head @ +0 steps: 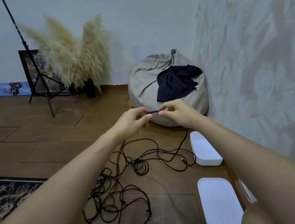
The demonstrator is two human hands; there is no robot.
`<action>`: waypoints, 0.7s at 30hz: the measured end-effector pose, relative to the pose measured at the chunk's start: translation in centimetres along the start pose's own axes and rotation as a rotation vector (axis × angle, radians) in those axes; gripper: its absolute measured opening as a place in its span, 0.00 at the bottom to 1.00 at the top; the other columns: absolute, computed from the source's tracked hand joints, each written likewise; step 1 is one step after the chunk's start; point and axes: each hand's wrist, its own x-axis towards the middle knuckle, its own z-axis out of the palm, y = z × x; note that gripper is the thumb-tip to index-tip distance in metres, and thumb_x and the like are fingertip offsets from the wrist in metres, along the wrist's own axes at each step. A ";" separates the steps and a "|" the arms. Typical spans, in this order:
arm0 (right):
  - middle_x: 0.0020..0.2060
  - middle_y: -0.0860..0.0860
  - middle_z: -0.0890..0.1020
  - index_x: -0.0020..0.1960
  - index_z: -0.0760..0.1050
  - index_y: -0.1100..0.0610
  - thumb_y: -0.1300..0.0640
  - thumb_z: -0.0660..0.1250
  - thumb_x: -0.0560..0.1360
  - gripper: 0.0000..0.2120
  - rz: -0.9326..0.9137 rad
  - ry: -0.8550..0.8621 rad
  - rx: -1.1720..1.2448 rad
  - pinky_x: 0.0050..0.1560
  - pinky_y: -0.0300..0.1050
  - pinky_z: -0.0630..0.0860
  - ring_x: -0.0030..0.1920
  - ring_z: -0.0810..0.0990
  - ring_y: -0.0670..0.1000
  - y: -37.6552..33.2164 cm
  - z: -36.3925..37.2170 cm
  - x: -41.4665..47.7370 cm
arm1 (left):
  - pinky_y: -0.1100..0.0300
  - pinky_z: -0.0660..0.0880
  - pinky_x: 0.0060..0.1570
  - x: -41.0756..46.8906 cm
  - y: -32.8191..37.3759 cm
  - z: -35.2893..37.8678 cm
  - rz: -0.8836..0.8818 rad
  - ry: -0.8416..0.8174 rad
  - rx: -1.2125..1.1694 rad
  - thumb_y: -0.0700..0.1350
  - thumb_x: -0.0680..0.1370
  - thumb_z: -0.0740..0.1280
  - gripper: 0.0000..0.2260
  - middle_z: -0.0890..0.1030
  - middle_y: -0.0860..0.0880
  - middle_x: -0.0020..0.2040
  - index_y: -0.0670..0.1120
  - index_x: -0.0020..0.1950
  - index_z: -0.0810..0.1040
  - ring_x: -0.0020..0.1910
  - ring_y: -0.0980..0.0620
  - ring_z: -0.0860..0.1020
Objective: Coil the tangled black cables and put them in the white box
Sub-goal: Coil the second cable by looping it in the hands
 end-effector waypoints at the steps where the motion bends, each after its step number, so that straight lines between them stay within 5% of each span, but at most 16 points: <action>1: 0.25 0.41 0.76 0.52 0.82 0.51 0.51 0.68 0.81 0.06 0.007 -0.015 0.038 0.34 0.37 0.66 0.28 0.71 0.40 -0.2 0.1 0.0 | 0.54 0.77 0.44 0.2 0.1 0.2 0.019 0.035 0.033 0.54 0.83 0.65 0.06 0.83 0.53 0.40 0.56 0.52 0.81 0.42 0.54 0.81; 6: 0.33 0.49 0.79 0.50 0.82 0.59 0.50 0.67 0.82 0.13 0.190 -0.302 0.048 0.37 0.35 0.73 0.33 0.76 0.45 0.4 -0.4 -0.8 | 0.50 0.80 0.43 -0.1 -3.1 -2.2 -0.136 0.358 0.277 0.54 0.84 0.63 0.07 0.82 0.55 0.45 0.56 0.52 0.80 0.42 0.50 0.80; 9: 0.33 0.49 0.78 0.44 0.81 0.57 0.52 0.65 0.83 0.13 0.231 -0.297 -0.075 0.35 0.32 0.70 0.34 0.76 0.46 2.3 -1.1 -1.9 | 0.49 0.79 0.45 -0.9 -5.2 -4.3 -0.331 0.559 0.307 0.54 0.85 0.61 0.08 0.83 0.51 0.47 0.55 0.54 0.79 0.44 0.45 0.80; 12: 0.34 0.49 0.75 0.45 0.80 0.53 0.51 0.63 0.84 0.12 0.173 -0.166 -0.060 0.36 0.38 0.74 0.35 0.76 0.48 2.5 -1.6 -1.7 | 0.46 0.78 0.57 -1.0 -6.1 -4.5 -0.343 0.424 0.473 0.50 0.84 0.63 0.13 0.82 0.47 0.63 0.53 0.69 0.76 0.60 0.44 0.79; 15: 0.33 0.44 0.74 0.49 0.82 0.52 0.50 0.63 0.84 0.11 0.012 -0.078 -0.088 0.38 0.43 0.71 0.33 0.73 0.42 0.6 -1.0 -0.1 | 0.48 0.70 0.73 -0.4 -2.4 -1.8 0.026 0.147 0.456 0.49 0.82 0.67 0.26 0.73 0.52 0.75 0.55 0.80 0.66 0.75 0.49 0.69; 18: 0.32 0.45 0.79 0.44 0.81 0.43 0.46 0.65 0.82 0.09 -0.109 -0.067 -0.161 0.39 0.47 0.69 0.34 0.74 0.43 -1.1 0.0 0.9 | 0.49 0.79 0.56 0.1 0.7 0.3 0.237 0.129 0.407 0.53 0.84 0.64 0.15 0.84 0.52 0.58 0.56 0.70 0.76 0.58 0.50 0.81; 21: 0.27 0.42 0.76 0.40 0.78 0.44 0.47 0.68 0.81 0.11 -0.005 -0.096 -0.010 0.35 0.43 0.71 0.31 0.75 0.45 -1.1 -0.4 1.0 | 0.49 0.79 0.41 0.4 0.3 -0.9 0.175 0.339 0.537 0.53 0.84 0.62 0.08 0.84 0.54 0.44 0.56 0.58 0.80 0.44 0.46 0.83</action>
